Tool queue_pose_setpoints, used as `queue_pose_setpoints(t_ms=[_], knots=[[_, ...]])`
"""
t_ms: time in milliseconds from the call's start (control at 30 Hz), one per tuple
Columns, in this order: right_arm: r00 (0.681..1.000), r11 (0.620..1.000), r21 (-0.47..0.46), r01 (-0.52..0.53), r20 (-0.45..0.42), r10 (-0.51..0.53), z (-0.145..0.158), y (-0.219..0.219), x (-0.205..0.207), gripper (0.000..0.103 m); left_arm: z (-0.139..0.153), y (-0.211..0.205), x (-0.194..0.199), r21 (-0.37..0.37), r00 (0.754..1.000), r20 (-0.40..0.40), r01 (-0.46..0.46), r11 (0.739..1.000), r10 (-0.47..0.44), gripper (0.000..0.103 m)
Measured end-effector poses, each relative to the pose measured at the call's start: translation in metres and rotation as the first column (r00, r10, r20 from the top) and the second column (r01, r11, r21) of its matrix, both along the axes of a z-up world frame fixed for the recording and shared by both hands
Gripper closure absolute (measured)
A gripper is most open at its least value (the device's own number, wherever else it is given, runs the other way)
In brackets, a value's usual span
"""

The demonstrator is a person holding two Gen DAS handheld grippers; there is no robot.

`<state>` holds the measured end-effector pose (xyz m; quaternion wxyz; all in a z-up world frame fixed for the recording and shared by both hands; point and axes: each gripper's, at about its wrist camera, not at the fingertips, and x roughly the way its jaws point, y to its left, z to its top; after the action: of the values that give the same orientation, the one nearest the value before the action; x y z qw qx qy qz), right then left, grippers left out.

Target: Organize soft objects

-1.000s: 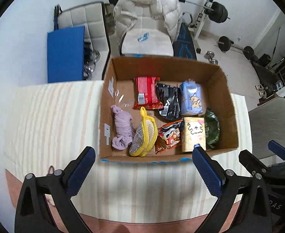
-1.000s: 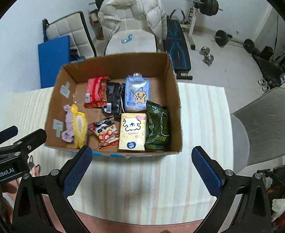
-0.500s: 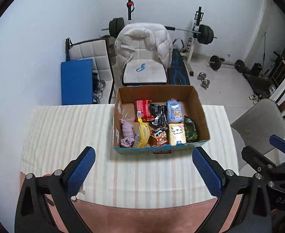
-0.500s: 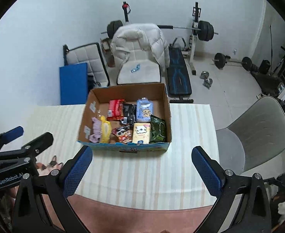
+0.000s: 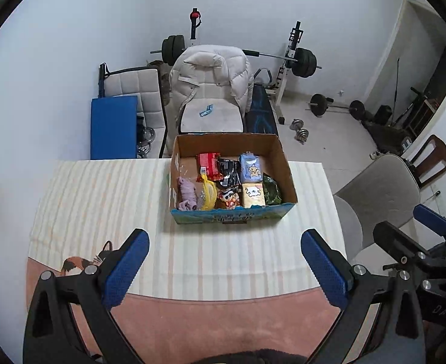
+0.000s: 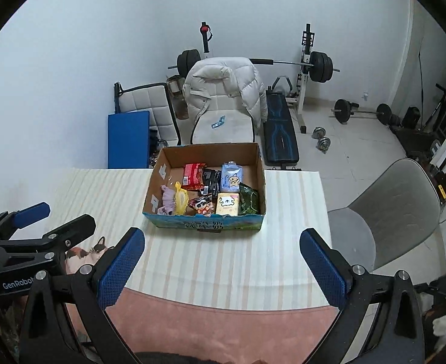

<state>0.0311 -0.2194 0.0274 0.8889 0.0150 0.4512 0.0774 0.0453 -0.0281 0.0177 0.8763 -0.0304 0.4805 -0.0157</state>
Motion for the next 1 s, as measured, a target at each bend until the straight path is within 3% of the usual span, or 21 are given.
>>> queue_pose_setpoints(t_ms=[233,533,1000], knots=[[1.0,1.0,-0.009,0.02,-0.001,-0.02,0.002,-0.003,-0.007,0.0,-0.001,-0.001,-0.008,0.025,1.0,0.003,-0.008,1.0,0.008,0.001],[0.996,0.994,-0.072,0.078,0.039,-0.075,-0.004,-0.005,0.01,0.0,-0.001,0.003,-0.001,0.052,0.998,0.063,-0.034,0.998,0.03,0.0],[0.996,0.993,-0.088,0.081,0.041,-0.078,-0.005,-0.003,0.034,0.0,-0.001,0.005,0.016,0.06,0.994,0.092,-0.057,0.997,0.052,0.0]])
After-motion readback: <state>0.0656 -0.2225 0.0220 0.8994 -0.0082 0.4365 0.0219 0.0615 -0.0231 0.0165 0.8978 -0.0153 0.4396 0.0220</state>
